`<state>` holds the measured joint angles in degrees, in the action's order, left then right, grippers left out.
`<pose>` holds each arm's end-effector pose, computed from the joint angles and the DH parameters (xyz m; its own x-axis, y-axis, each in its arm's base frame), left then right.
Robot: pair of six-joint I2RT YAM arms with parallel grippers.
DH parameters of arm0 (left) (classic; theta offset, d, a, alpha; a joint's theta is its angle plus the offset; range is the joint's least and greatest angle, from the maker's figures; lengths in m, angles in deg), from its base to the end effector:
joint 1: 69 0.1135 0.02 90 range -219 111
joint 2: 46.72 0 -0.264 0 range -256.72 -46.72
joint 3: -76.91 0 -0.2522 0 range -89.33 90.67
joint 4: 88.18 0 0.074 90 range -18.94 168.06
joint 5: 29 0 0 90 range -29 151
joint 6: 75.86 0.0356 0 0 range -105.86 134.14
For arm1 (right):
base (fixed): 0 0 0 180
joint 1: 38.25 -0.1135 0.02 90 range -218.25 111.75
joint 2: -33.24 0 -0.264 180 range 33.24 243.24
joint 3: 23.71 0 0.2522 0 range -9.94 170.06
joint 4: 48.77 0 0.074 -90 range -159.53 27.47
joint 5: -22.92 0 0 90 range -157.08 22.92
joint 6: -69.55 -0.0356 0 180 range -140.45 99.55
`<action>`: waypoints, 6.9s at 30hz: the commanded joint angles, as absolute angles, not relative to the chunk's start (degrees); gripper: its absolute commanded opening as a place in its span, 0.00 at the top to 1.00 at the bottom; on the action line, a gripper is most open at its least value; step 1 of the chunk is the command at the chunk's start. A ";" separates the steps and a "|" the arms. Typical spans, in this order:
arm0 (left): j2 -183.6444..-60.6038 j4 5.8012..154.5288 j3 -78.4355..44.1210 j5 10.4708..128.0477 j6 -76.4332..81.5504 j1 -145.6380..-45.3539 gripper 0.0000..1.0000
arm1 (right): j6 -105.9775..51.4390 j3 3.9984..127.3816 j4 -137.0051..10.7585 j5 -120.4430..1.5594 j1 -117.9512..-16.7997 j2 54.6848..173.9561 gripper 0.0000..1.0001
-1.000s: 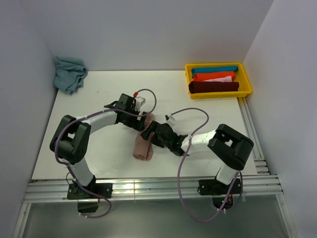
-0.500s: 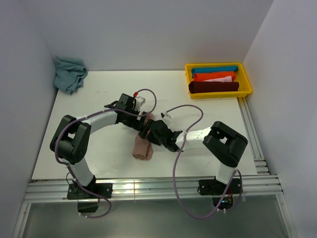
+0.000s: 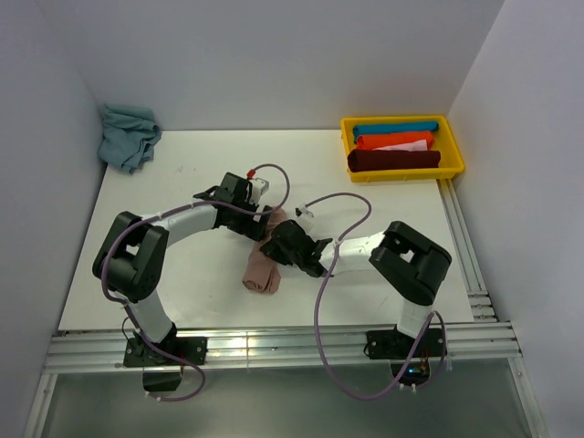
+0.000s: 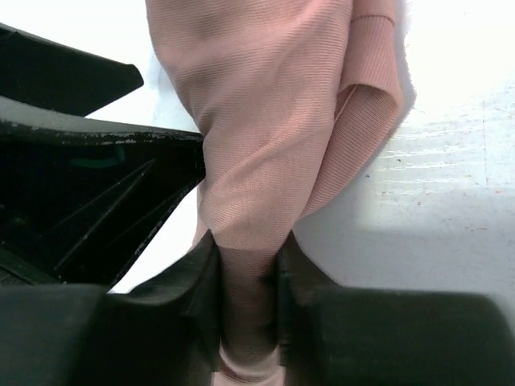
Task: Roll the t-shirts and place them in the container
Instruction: Place the rolled tshirt into the container
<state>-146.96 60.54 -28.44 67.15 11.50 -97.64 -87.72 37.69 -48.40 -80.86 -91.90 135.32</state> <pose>0.3090 -0.1731 0.1728 -0.7585 0.3621 -0.5418 0.4935 0.8621 -0.1148 0.2139 0.2763 0.1370 -0.7703 0.4646 -0.4368 0.0930 0.7595 0.6438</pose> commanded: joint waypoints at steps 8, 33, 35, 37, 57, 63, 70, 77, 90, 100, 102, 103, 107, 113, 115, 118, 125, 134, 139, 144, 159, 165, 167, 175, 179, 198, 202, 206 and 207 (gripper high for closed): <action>-144.37 56.36 -24.82 70.56 12.47 -97.83 0.01 | -88.75 35.76 -52.86 -82.29 -91.86 134.76 1.00; -131.71 39.65 -7.76 79.98 16.51 -86.31 0.01 | -84.98 37.77 -52.59 -76.57 -83.96 118.78 1.00; -130.74 39.48 -8.20 79.63 16.34 -86.31 0.01 | -83.66 40.84 -55.74 -78.41 -83.60 116.83 1.00; -130.13 39.39 -8.47 79.37 16.42 -86.14 0.01 | -82.86 42.78 -57.33 -79.03 -82.20 114.55 1.00; -132.23 39.04 -8.38 79.72 16.25 -85.43 0.01 | -90.32 58.52 -44.79 -79.12 -42.93 125.68 1.00; -134.17 39.21 -6.62 79.98 15.99 -85.43 0.01 | -97.00 68.01 -37.32 -84.13 -38.78 141.94 1.00; -136.10 40.88 -6.97 78.49 16.25 -85.43 0.01 | -97.36 86.62 -33.79 -84.22 -36.32 161.36 1.00; -137.51 40.36 -6.80 79.01 16.69 -85.43 0.01 | -96.13 87.53 -31.15 -86.07 -34.74 165.25 1.00; -138.83 39.74 -6.36 80.33 16.42 -85.52 0.01 | -95.42 89.27 -35.02 -84.76 -33.68 169.20 1.00; -138.74 39.83 -6.53 80.95 16.42 -85.52 0.01 | -100.87 95.17 -39.15 -77.81 -32.98 175.97 0.77; -138.65 39.92 -6.62 80.95 16.34 -85.52 0.01 | -101.31 94.56 -39.85 -77.37 -32.98 175.63 0.66; -138.65 39.92 -6.62 81.04 16.42 -85.52 0.01 | -101.31 94.12 -39.50 -76.76 -32.89 175.27 0.61; -138.56 40.09 -6.53 80.69 16.34 -85.52 0.01 | -101.67 91.75 -40.20 -75.96 -32.45 173.34 0.51; -138.74 39.92 -6.45 80.69 16.16 -85.52 0.01 | -101.93 88.24 -41.70 -74.99 -31.92 169.56 0.44; -138.83 39.74 -6.27 80.69 16.07 -85.52 0.01 | -102.10 87.44 -42.14 -74.55 -31.75 168.25 0.44; -138.56 39.91 -6.27 80.51 16.07 -85.52 0.01 | -102.28 86.03 -42.22 -73.77 -31.39 166.57 0.43; -138.56 40.18 -6.62 80.60 15.98 -85.52 0.01 | -102.37 85.60 -44.60 -72.18 -30.69 164.64 0.39; -139.00 40.53 -6.62 80.69 15.90 -85.52 0.01 | -102.54 89.80 -50.04 -69.90 -29.55 165.16 0.38; -139.09 40.79 -6.97 80.77 15.98 -85.52 0.01 | -100.62 93.58 -51.02 -68.14 -29.28 166.30 0.38; -139.44 40.79 -6.80 80.95 16.07 -85.52 0.01 | -100.35 95.97 -52.34 -67.35 -29.11 167.98 0.38; -139.79 40.62 -6.80 81.56 16.25 -85.52 0.01 | -100.61 90.43 -51.28 -65.33 -28.41 164.38 0.49; -139.44 40.62 -6.89 81.57 16.16 -85.52 0.01 | -100.09 89.90 -52.94 -64.62 -28.14 163.32 0.61; -139.35 40.62 -6.88 81.65 16.16 -85.52 0.01 | -99.82 91.21 -54.78 -64.19 -28.14 163.93 0.63; -139.35 40.62 -6.80 81.83 16.16 -85.52 0.01 | -99.29 93.60 -59.28 -62.51 -27.61 164.03 0.55; -139.36 40.71 -6.88 82.00 16.16 -85.52 0.01 | -98.68 91.66 -59.54 -62.95 -27.26 161.65 0.50; -136.02 41.93 -7.58 80.16 16.78 -84.99 0.01 | -94.20 75.50 -55.24 -57.59 -27.61 143.31 0.43; -132.86 42.99 -9.52 80.24 16.34 -83.33 0.01 | -89.11 67.33 -56.37 -57.76 -30.59 134.07 0.42; -129.43 44.83 -14.25 79.98 16.16 -80.34 0.01 | -79.82 56.01 -58.39 -61.53 -34.63 122.47 0.40; -128.81 45.01 -15.22 79.90 16.25 -79.90 0.01 | -77.87 54.06 -58.75 -62.85 -35.69 117.75 0.39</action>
